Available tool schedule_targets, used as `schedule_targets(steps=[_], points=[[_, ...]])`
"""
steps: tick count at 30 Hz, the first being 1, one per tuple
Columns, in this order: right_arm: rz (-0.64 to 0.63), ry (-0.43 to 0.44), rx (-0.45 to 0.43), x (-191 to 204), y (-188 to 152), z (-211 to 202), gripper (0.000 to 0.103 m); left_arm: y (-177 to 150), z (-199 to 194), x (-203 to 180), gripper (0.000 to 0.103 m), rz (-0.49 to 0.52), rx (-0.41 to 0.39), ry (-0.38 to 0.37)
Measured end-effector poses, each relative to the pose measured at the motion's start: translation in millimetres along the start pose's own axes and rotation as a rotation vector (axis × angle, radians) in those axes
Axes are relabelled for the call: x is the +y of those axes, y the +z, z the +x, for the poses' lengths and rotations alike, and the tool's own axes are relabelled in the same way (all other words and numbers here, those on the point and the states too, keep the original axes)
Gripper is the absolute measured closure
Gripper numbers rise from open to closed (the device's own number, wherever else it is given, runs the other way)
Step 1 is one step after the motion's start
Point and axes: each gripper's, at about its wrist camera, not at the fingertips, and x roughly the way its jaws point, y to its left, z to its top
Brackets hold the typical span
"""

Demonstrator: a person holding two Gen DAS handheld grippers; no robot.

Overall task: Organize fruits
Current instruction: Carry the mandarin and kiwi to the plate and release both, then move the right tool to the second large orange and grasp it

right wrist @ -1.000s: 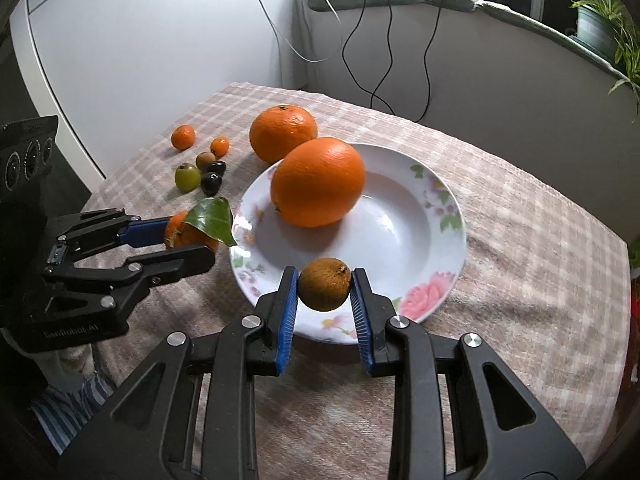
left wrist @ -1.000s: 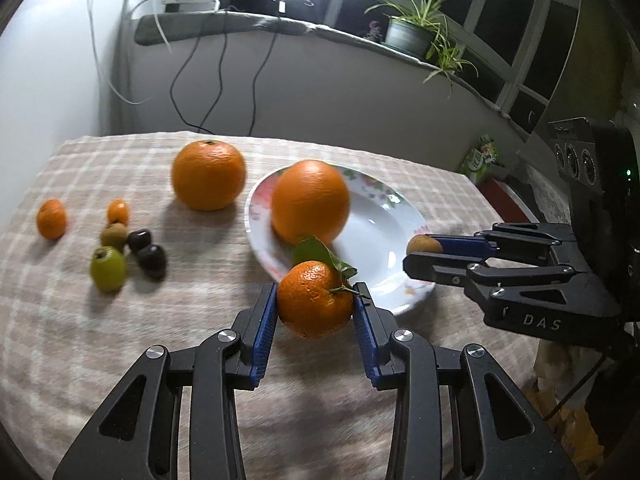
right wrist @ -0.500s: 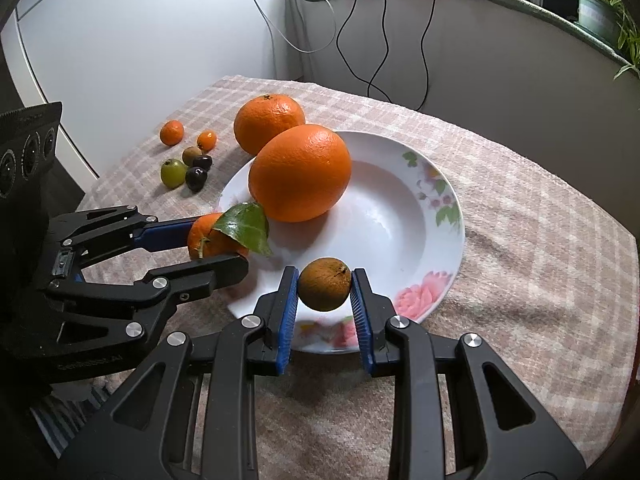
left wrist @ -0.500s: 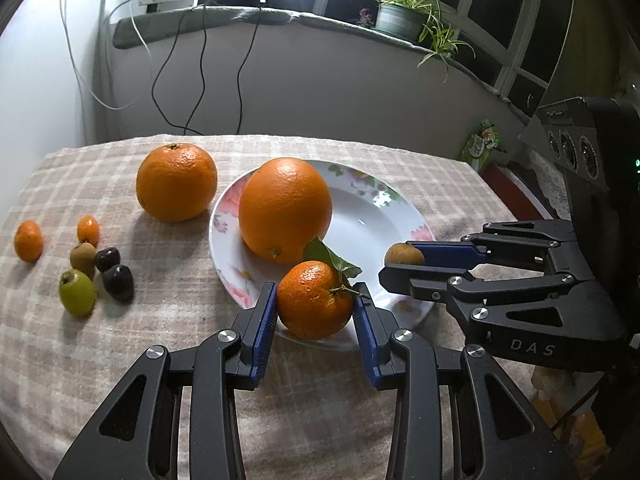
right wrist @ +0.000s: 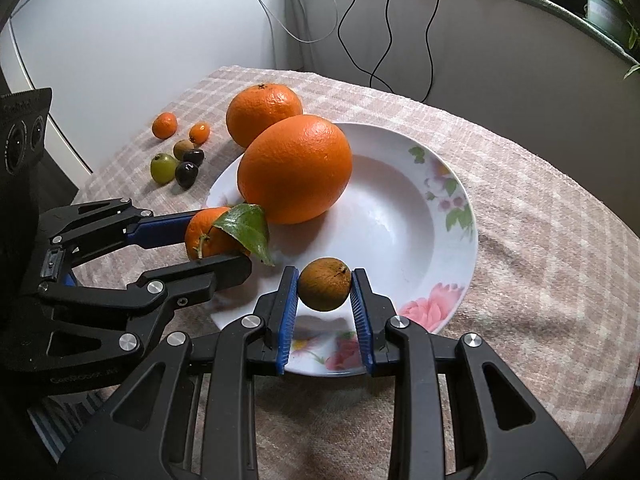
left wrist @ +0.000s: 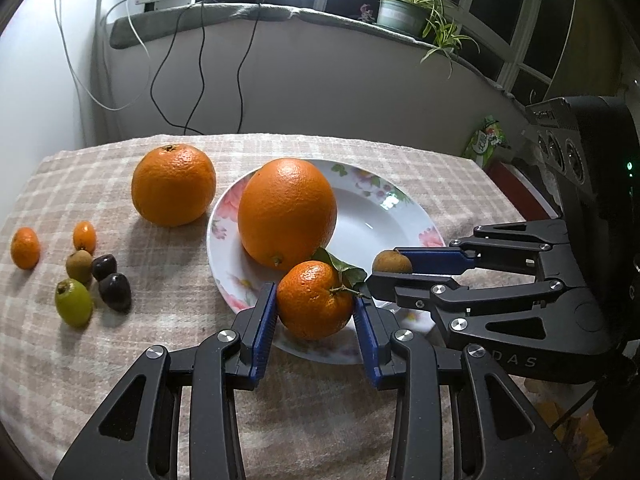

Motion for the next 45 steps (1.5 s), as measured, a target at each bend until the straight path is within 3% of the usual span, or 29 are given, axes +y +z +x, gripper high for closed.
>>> schedule_targets(steps=[2, 3, 4, 11, 15, 27, 31, 34, 37, 39, 45], points=[[-0.001, -0.003, -0.001, 0.4, -0.3, 0.3, 0.075, 0.1, 0.1, 0.1, 0.062, 0.001, 0.004, -0.002], [-0.002, -0.004, -0.001, 0.4, -0.2, 0.6, 0.075, 0.1, -0.1, 0.0, 0.052, 0.001, 0.005, -0.006], [-0.002, -0.005, -0.002, 0.5, 0.0, 0.8, 0.075, 0.3, -1.4, -0.1, 0.049, -0.001, -0.001, -0.006], [-0.016, -0.017, 0.0, 4.4, -0.6, 1.8, 0.074, 0.5, -11.9, 4.9, 0.049, -0.011, -0.022, 0.0], [-0.024, -0.037, -0.012, 6.1, -2.1, -0.2, 0.034, -0.2, -18.6, 11.2, 0.049, -0.022, -0.032, 0.004], [-0.015, -0.03, -0.063, 3.7, 2.7, -22.8, 0.029, -0.7, -34.9, 39.7, 0.049, -0.085, -0.06, 0.016], [-0.002, -0.014, -0.072, 2.7, 9.6, -26.4, 0.029, 3.0, -38.9, 54.5, 0.042, -0.114, -0.068, 0.019], [0.023, 0.017, -0.072, -0.1, 17.6, -27.6, 0.029, 7.4, -41.9, 65.2, 0.034, -0.138, -0.076, 0.018], [0.046, 0.042, -0.074, -1.3, 28.9, -28.6, 0.028, 14.0, -43.3, 75.0, 0.033, -0.149, -0.08, 0.016], [0.063, 0.056, -0.077, -1.9, 37.9, -28.7, 0.016, 18.3, -42.7, 80.5, 0.031, -0.154, -0.079, 0.014], [0.1, 0.118, -0.083, 0.3, 69.4, -28.2, 0.015, 31.9, -33.4, 95.0, 0.031, -0.163, -0.065, 0.003]])
